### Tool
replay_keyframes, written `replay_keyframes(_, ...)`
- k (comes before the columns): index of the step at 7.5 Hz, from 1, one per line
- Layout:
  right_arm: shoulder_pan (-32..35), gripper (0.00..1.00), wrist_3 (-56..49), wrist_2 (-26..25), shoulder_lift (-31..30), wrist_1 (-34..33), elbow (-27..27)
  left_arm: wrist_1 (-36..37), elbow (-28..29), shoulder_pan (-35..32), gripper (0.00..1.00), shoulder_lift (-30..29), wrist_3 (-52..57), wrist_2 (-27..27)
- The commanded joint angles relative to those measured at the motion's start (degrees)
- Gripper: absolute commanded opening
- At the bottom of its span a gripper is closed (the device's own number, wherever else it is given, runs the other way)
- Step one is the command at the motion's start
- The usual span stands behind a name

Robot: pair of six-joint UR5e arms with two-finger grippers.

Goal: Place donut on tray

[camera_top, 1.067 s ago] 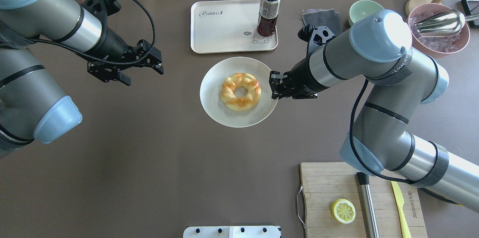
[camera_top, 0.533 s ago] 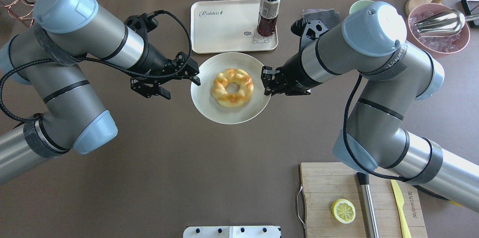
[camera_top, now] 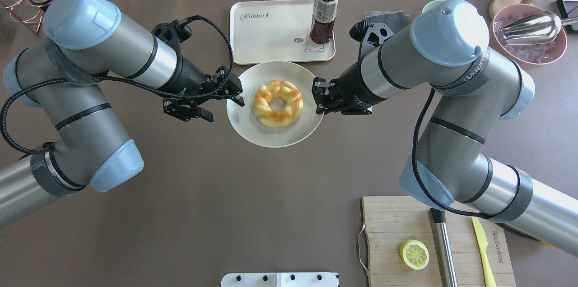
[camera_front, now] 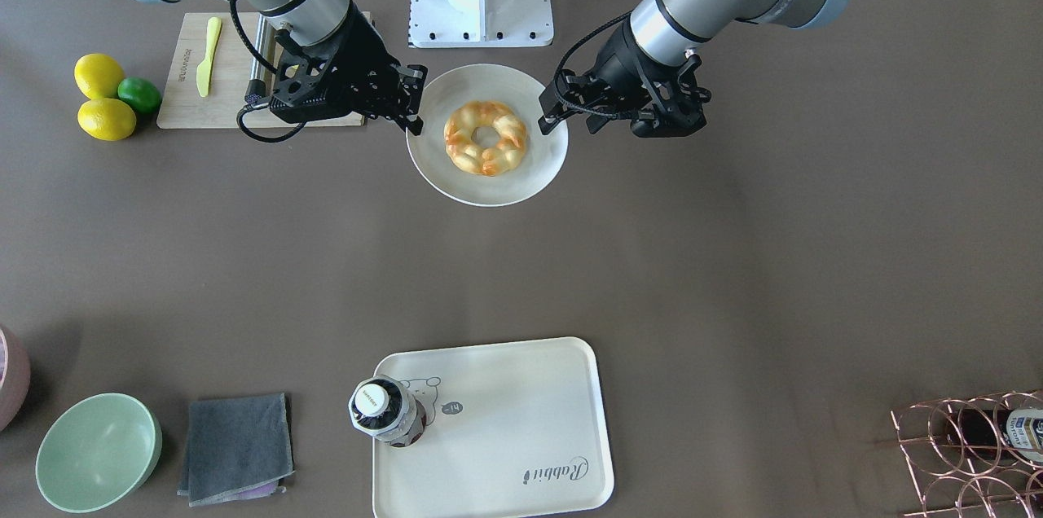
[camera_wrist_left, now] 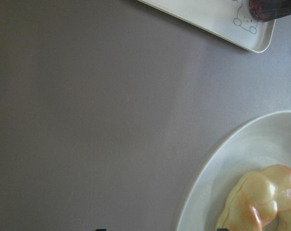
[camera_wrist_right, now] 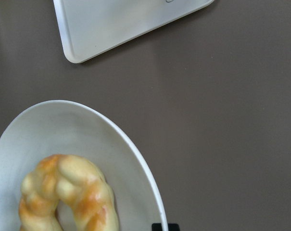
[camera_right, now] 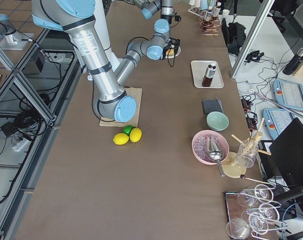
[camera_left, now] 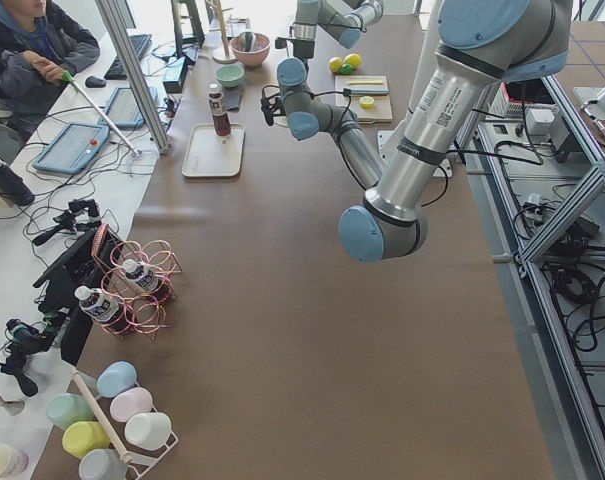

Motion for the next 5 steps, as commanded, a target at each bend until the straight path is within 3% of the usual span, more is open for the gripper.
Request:
replay_keyframes(1, -0.01, 0.0, 1.86, -0.04, 0.03, 0.54, -0.04, -0.85, -0.25, 0.03, 0.78, 0.09, -1.49, 0.03)
replay_keyframes(2, -0.01, 0.0, 2.23, -0.13, 0.03, 0.54, -0.04, -1.37, -0.25, 0.29, 0.74, 0.09, -2.02, 0.03)
replay_keyframes(5, -0.01, 0.0, 2.93, -0.04, 0.12, 0.71, 0.13, -1.55, -0.16, 0.47, 0.41, 0.18, -3.25, 0.12)
